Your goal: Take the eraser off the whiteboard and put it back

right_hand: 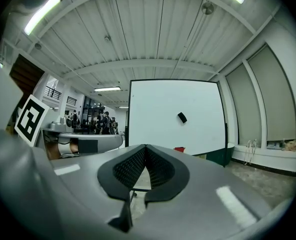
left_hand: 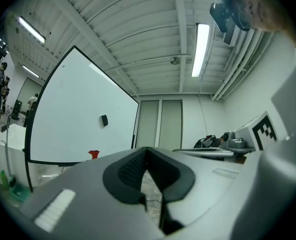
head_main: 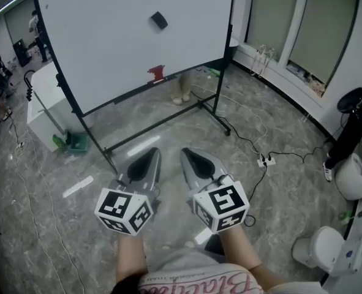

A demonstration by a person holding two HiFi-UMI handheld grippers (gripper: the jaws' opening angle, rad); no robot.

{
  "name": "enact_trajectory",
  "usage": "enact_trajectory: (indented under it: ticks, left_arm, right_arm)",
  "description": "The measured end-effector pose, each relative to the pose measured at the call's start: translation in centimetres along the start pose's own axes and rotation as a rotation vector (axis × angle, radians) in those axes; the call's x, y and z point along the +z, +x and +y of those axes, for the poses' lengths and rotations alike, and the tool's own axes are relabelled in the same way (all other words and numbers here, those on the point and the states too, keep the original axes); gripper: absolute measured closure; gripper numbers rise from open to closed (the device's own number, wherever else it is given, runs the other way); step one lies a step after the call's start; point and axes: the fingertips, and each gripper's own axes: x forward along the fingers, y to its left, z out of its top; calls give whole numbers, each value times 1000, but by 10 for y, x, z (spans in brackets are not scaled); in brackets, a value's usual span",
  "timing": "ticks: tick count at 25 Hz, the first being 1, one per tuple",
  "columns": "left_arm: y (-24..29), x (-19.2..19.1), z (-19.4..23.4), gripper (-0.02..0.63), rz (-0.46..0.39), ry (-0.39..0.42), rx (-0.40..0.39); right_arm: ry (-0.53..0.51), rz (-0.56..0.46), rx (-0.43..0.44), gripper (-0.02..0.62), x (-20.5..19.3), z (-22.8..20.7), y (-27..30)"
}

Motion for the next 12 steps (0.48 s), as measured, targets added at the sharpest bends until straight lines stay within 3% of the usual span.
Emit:
enact_trajectory:
  ticks: [12]
  left_arm:
    - [38,-10,-1,606,-5,-5,51]
  right_arm:
    - [13,32,38,594,-15,-47,8]
